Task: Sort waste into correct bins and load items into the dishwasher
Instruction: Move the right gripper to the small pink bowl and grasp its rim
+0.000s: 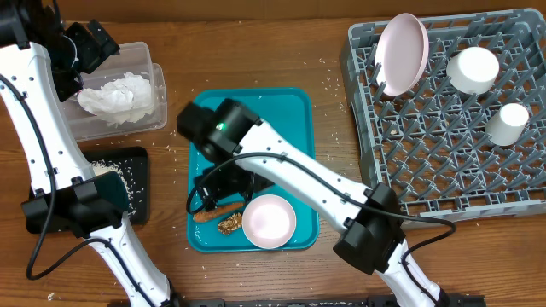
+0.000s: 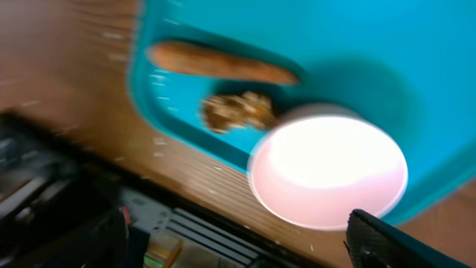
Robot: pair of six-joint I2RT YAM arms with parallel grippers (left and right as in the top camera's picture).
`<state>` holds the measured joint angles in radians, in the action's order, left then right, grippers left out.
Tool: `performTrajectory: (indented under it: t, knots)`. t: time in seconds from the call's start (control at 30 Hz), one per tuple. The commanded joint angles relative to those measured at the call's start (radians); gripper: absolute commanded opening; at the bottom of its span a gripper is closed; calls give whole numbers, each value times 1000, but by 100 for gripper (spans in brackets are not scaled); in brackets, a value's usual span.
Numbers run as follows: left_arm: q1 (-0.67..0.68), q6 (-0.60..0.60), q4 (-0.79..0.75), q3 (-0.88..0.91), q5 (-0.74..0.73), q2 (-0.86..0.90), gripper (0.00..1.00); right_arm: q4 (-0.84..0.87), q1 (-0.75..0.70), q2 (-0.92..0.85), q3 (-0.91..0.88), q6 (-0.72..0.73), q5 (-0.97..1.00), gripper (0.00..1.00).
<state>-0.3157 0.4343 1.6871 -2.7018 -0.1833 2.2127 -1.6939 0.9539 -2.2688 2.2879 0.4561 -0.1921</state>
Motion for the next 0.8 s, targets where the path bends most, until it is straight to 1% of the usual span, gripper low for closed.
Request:
performTrajectory:
  t: [0.0, 0.03, 0.1, 0.2, 0.4, 0.47, 0.53, 0.57, 0.77]
  knots:
    - [11, -16, 2, -4, -10, 2, 100, 1, -11, 42, -98, 272, 128, 91]
    - [13, -16, 2, -4, -9, 2, 100, 6, -11, 42, -140, 350, 153, 87]
    - [17, -16, 2, -4, -9, 2, 100, 40, -11, 42, -202, 455, 174, 83]
    - [18, -16, 2, -4, -9, 2, 100, 148, -11, 42, -294, 533, 142, 81]
    - [18, -16, 2, -4, -7, 2, 100, 335, -10, 41, -378, 542, -13, 73]
    - [18, -16, 2, -4, 8, 2, 100, 355, -10, 41, -382, 570, -9, 68]
    - [18, -16, 2, -4, 26, 2, 100, 357, -11, 41, -385, 596, -6, 59]
    - [18, -16, 2, -4, 34, 2, 100, 358, -11, 41, -385, 596, -4, 57]
    - [18, -20, 2, -4, 37, 2, 100, 354, -11, 40, -388, 600, 18, 58]
